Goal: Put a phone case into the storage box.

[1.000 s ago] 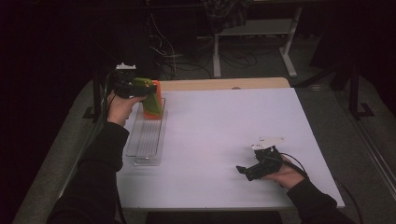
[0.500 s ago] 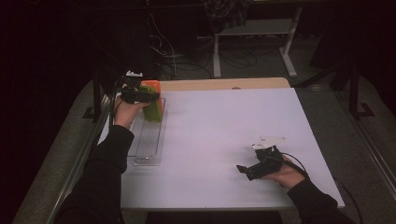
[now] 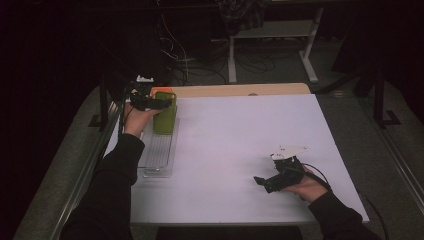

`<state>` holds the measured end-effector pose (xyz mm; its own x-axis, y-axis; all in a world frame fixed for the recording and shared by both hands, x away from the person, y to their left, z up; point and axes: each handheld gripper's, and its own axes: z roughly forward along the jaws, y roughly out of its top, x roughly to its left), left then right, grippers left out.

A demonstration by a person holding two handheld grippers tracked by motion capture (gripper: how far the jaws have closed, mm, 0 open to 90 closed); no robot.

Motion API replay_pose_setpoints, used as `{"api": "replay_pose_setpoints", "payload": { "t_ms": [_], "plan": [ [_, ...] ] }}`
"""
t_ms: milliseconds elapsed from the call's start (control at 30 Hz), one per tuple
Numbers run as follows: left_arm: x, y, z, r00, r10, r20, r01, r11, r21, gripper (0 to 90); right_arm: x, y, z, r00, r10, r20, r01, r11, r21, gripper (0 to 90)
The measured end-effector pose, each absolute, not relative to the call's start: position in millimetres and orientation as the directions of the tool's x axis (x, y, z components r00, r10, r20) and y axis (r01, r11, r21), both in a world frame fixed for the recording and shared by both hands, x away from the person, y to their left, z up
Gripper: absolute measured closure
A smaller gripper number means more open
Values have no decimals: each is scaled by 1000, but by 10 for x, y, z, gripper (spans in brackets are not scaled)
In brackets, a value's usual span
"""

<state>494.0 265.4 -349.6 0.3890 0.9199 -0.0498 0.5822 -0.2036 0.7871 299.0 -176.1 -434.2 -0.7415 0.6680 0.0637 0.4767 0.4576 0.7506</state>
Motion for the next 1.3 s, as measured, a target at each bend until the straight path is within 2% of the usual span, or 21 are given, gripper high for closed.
{"api": "replay_pose_setpoints", "payload": {
  "t_ms": [200,367,700,933,1300],
  "plan": [
    [4729,2672,-3351,464,883,-70,535,-217,816,25,2988,-1757,-4341,-743,666,63,473,456,754,0],
    [4491,2635,-3305,570,818,-81,508,-273,817,25,2987,-1764,-4332,-744,665,58,466,455,759,0],
    [3937,2536,-3313,713,693,-108,446,-329,833,12,2974,-1772,-4295,-736,673,74,475,436,764,0],
    [3596,2513,-3463,781,616,-98,407,-384,829,11,2971,-1791,-4256,-742,667,63,458,437,774,0],
    [3250,2500,-3819,820,570,-62,394,-482,783,11,2965,-1800,-4214,-747,663,53,442,436,784,0]
  ]
}}
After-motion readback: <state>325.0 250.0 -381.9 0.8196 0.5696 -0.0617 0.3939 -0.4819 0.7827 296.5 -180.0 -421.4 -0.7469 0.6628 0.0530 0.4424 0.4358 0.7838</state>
